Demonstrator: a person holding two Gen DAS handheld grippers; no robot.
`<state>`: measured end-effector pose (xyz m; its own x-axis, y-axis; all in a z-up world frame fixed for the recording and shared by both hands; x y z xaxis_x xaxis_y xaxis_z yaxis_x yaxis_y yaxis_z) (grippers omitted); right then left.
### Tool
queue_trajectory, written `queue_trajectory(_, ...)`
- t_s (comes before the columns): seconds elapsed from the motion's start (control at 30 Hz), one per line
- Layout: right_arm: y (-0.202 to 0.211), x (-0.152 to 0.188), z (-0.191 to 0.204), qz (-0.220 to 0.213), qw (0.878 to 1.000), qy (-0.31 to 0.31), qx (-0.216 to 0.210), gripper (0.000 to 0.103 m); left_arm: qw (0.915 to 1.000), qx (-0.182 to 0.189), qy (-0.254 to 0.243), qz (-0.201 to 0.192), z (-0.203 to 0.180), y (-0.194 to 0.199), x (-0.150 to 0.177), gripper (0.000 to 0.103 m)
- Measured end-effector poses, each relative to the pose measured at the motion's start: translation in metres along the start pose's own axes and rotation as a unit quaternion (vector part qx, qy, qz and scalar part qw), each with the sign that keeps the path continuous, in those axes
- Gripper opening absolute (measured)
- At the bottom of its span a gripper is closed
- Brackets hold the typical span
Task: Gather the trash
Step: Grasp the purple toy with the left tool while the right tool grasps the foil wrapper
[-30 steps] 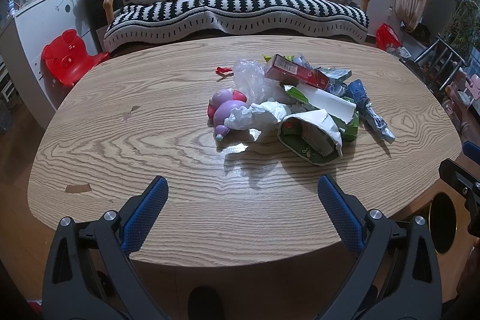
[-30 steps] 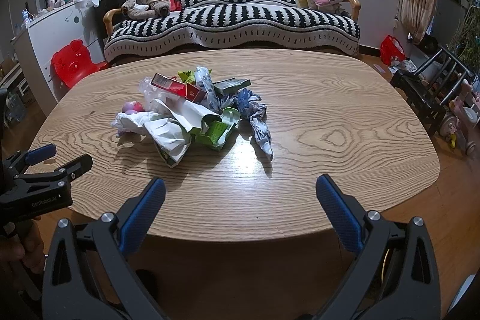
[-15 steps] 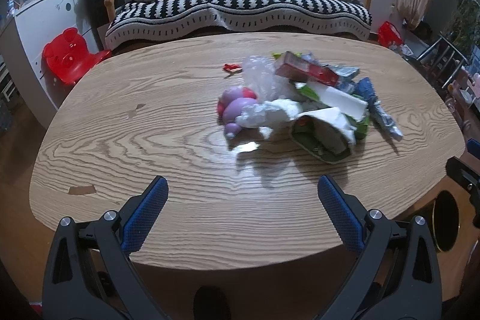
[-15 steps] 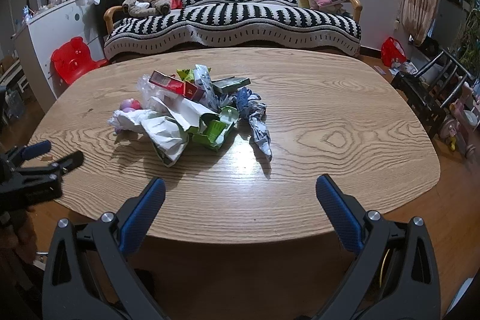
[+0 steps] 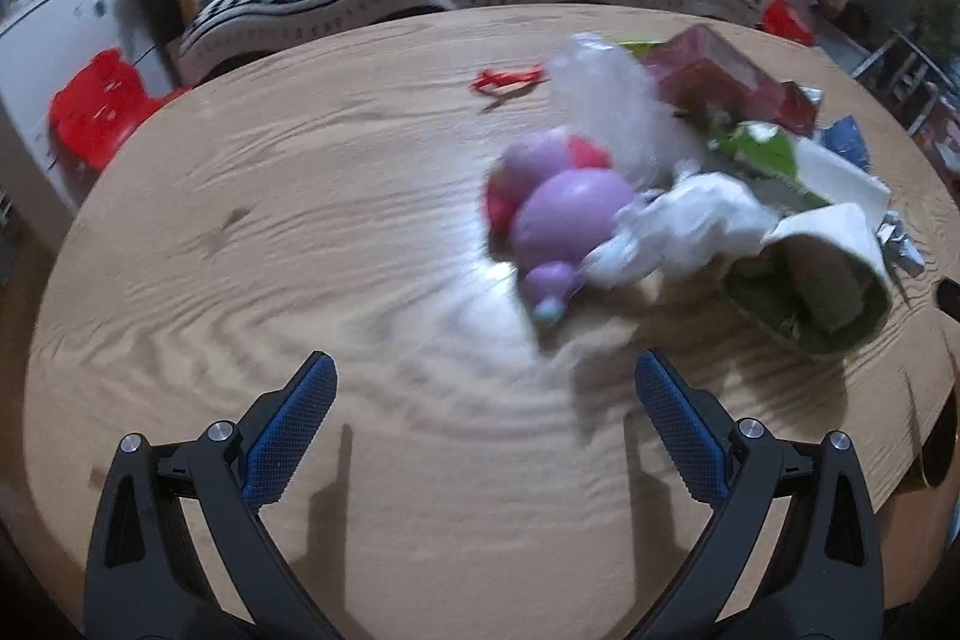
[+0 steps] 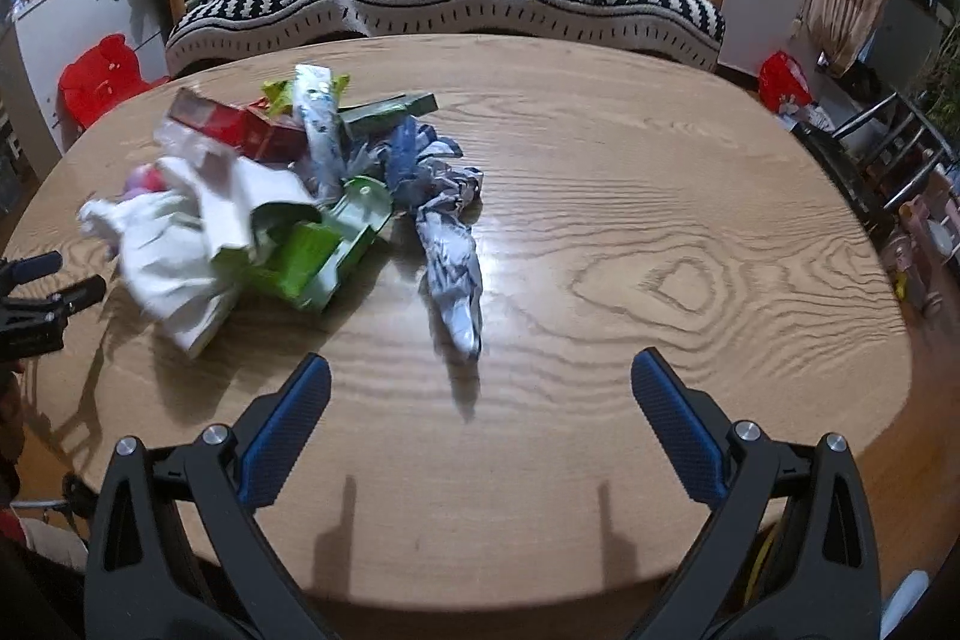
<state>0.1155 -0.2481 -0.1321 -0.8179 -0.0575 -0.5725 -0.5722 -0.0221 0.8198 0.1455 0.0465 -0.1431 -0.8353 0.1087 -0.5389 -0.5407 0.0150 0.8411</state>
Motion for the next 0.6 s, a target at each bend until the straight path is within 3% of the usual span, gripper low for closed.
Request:
queue_trajectory(0.17,-0.027,-0.013,-0.004,0.003,1.000,-0.005,0.005,0.091,0.9993,-0.005,-0.036,-0.011,-0.019,-0.016,-0.015,0.097)
queue_trajectory(0.27,-0.043,-0.021,-0.006,0.010,1.000,-0.003,0.013,0.081,0.9993,-0.020,-0.031,0.000,-0.017,-0.026,-0.020,0.097)
queue_trajectory(0.3,-0.048,-0.022,-0.006,0.013,1.000,-0.005,0.010,0.076,0.9998,-0.009,-0.018,0.000,-0.015,-0.027,-0.022,0.097)
queue_trajectory(0.37,-0.057,-0.023,-0.006,0.023,1.000,-0.010,0.001,0.057,0.9999,-0.004,-0.012,0.000,-0.014,-0.030,-0.024,0.097)
queue_trajectory(0.43,-0.058,-0.025,-0.006,0.026,0.999,-0.022,-0.022,0.023,0.9997,-0.002,-0.020,-0.011,-0.014,-0.030,-0.028,0.087)
queue_trajectory(0.57,-0.047,-0.027,-0.007,0.024,0.998,-0.039,-0.038,0.021,0.9996,0.019,-0.015,-0.012,-0.011,-0.026,-0.032,0.038)
queue_trajectory(0.6,-0.041,-0.028,-0.009,0.018,0.998,-0.040,-0.037,0.021,0.9997,0.015,-0.016,-0.008,-0.010,-0.025,-0.031,0.037)
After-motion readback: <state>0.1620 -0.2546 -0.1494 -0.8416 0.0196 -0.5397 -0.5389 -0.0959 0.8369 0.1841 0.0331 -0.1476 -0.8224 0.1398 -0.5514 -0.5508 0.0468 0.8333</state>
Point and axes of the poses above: each gripper's, at about its wrist camera, not at the fingertips, and y roughly against the way its jaws point, z to its left, x to its underside, the point moved 8 cm from there along -y, roughly the way its jaws point, and after that the axes turned 3 degrees about z, right-handed, at the moved point
